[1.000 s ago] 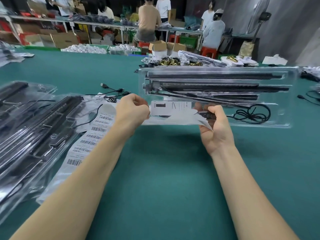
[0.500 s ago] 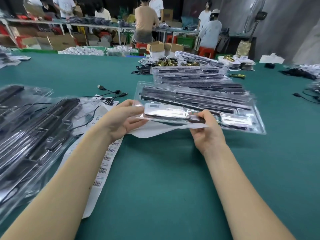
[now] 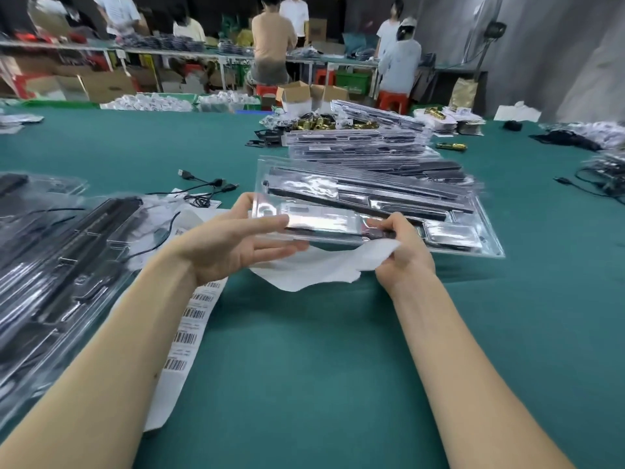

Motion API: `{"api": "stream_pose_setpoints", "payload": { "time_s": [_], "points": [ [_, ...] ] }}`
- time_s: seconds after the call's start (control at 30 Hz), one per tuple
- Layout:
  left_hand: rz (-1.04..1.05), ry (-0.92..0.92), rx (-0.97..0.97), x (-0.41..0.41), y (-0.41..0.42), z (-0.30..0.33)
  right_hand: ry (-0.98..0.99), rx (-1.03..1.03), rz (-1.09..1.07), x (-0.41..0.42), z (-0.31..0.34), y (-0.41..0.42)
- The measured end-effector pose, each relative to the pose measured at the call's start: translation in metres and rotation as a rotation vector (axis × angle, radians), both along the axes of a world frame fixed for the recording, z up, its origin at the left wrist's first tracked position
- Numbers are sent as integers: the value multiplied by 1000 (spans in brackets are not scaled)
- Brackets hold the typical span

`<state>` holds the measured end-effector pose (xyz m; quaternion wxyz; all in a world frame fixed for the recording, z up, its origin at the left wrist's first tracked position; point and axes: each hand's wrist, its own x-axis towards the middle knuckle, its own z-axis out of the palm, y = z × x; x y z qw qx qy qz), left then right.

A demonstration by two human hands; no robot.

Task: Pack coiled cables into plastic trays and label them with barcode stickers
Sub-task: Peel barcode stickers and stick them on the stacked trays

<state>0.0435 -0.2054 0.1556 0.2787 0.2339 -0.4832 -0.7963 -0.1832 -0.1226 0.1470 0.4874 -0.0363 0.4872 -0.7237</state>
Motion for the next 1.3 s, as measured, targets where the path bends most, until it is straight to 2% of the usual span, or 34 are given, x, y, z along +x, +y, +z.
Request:
{"api": "stream_pose_setpoints", "payload": {
  "time_s": [0.27, 0.4, 0.5, 0.6, 0.73, 1.03, 1.3],
  "points": [
    [251, -66, 157, -26, 8, 6, 92, 90, -82, 3, 10, -1],
    [274, -63, 240, -37, 13, -3, 59, -1, -92, 4, 8, -5],
    [408, 7, 300, -41, 12, -8, 47, -97, -13, 2, 7, -7],
    [558, 33, 266, -37, 4, -6, 46, -169, 85, -3, 5, -4],
    [630, 14, 199, -24, -3, 0, -10, -156, 85, -15, 5, -2],
    [742, -15, 123, 2, -15, 8, 103, -48, -95, -44, -2, 8],
    [738, 210, 172, 15, -14, 13, 148, 47, 5, -55, 1, 16]
  ]
}}
